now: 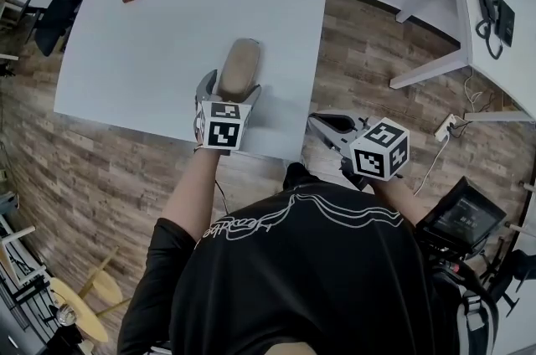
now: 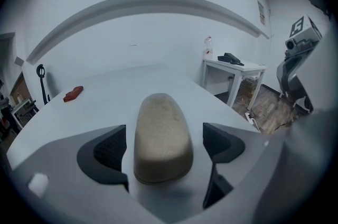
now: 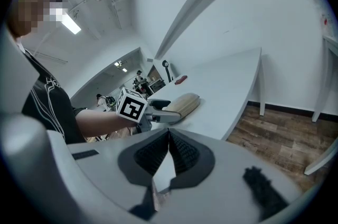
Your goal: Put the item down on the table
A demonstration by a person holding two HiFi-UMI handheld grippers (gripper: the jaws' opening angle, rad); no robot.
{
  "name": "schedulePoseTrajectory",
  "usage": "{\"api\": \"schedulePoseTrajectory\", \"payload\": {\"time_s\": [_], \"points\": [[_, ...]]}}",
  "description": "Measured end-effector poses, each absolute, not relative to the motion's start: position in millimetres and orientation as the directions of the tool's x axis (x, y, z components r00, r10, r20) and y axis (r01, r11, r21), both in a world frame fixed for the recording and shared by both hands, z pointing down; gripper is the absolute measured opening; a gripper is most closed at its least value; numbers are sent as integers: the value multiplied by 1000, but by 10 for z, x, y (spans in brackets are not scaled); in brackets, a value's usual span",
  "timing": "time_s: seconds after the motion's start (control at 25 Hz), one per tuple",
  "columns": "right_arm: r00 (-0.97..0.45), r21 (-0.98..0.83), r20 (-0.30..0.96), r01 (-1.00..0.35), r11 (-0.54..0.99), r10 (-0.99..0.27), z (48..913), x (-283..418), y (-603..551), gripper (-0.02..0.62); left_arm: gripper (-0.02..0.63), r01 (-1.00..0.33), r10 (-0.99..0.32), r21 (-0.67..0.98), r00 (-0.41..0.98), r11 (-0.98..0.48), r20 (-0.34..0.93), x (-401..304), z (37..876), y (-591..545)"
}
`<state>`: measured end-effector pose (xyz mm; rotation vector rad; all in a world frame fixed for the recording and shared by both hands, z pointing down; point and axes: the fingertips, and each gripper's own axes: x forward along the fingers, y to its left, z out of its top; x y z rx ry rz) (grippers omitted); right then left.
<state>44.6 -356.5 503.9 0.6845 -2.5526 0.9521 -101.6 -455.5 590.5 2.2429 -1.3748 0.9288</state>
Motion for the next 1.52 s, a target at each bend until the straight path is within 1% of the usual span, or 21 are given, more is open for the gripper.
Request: {"api": "schedulePoseTrajectory", "payload": {"time_s": [0.16, 0.28, 0.44, 0.52, 0.64, 0.68, 0.76, 0.92, 1.0, 1.04, 1.08, 1.12, 1.24, 1.52], "points": [[-837, -511, 440, -531, 677, -324, 4985, 423, -3501, 8, 446, -890, -656, 20, 350, -455, 669, -997, 5718, -4422], [-846, -485, 416, -517, 705, -334, 4787, 224, -3131, 8, 440, -886, -662, 90, 403, -454, 632, -1096, 5408, -3949], [-863, -456, 375, -491, 742, -339, 4567, 47, -2747, 8, 428, -857, -667, 158, 486, -490, 564, -1072, 4965, -3382], [-877, -459, 338, -471, 753, -342, 4441, -30, -2593, 8, 411, -834, -660, 211, 537, -510, 526, -1043, 4743, -3110], [-892, -452, 297, -445, 773, -340, 4247, -162, -2316, 9, 356, -797, -643, 295, 601, -528, 474, -1050, 4441, -2673], [-895, -442, 292, -438, 783, -336, 4197, -209, -2223, 8, 326, -790, -645, 317, 612, -524, 458, -1069, 4352, -2542], [-902, -422, 281, -422, 803, -327, 4101, -292, -2077, 8, 293, -788, -662, 351, 615, -506, 427, -1117, 4183, -2334], [-919, -398, 229, -388, 831, -320, 3835, -423, -1867, 8, 147, -781, -692, 387, 619, -490, 373, -1193, 3898, -2000], [-924, -389, 215, -377, 840, -315, 3735, -469, -1739, 8, 66, -787, -692, 370, 613, -493, 382, -1230, 3869, -1842], [-926, -386, 212, -372, 844, -311, 3705, -489, -1677, 8, 55, -790, -688, 355, 611, -500, 392, -1244, 3878, -1768], [-928, -383, 210, -367, 848, -307, 3687, -509, -1613, 8, 15, -787, -681, 344, 616, -512, 396, -1245, 3886, -1686], [-930, -382, 209, -363, 850, -303, 3678, -532, -1542, 8, 6, -775, -670, 341, 631, -532, 390, -1231, 3879, -1589], [-933, -380, 211, -352, 855, -291, 3671, -635, -1282, 8, 6, -728, -640, 343, 686, -594, 346, -1173, 3802, -1280], [-943, -373, 218, -320, 871, -252, 3644, -744, -1075, 8, 6, -693, -606, 363, 721, -623, 335, -1096, 3771, -1131]]}}
